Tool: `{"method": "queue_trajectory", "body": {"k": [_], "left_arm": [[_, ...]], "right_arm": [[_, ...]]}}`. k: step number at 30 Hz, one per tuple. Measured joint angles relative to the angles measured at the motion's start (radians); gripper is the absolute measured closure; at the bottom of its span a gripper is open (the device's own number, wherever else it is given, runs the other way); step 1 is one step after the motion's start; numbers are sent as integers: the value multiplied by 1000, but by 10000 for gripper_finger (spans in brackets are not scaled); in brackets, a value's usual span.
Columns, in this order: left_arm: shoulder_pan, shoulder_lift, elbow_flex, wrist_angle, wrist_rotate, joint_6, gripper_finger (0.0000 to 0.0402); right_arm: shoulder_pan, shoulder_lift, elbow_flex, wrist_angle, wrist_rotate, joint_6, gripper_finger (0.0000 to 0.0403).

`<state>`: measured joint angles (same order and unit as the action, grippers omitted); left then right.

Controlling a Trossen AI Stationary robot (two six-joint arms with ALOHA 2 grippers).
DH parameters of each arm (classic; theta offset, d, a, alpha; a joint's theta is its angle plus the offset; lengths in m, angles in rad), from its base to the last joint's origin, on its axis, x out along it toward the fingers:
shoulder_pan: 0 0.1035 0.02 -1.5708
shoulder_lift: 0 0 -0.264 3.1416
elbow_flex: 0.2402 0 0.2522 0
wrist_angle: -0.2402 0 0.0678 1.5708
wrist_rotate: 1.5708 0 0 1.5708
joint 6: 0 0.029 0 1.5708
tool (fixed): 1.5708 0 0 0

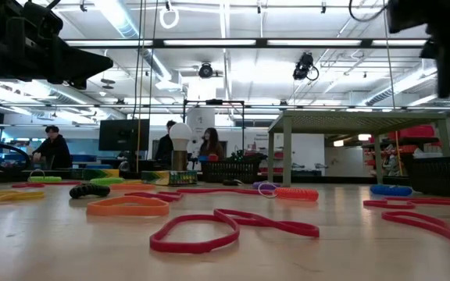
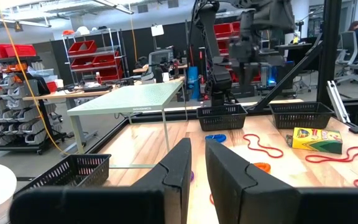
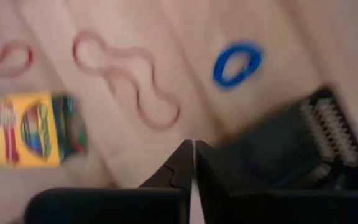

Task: Pick & Place Office Desk Supplies
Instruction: Put the middle basket on the shelf

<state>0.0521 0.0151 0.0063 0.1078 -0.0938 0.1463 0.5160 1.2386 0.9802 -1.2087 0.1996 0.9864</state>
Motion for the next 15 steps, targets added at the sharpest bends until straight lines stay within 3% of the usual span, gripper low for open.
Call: {"method": "queue_trajectory", "body": {"k": [8,15], "left_arm": [[0,0,0,0,0,0,344],[0,0,0,0,0,0,344]], "right_arm": [[60,57,-1,-30,-192,20,285],[99,128,-6,-47,-162,-120,253]]}}
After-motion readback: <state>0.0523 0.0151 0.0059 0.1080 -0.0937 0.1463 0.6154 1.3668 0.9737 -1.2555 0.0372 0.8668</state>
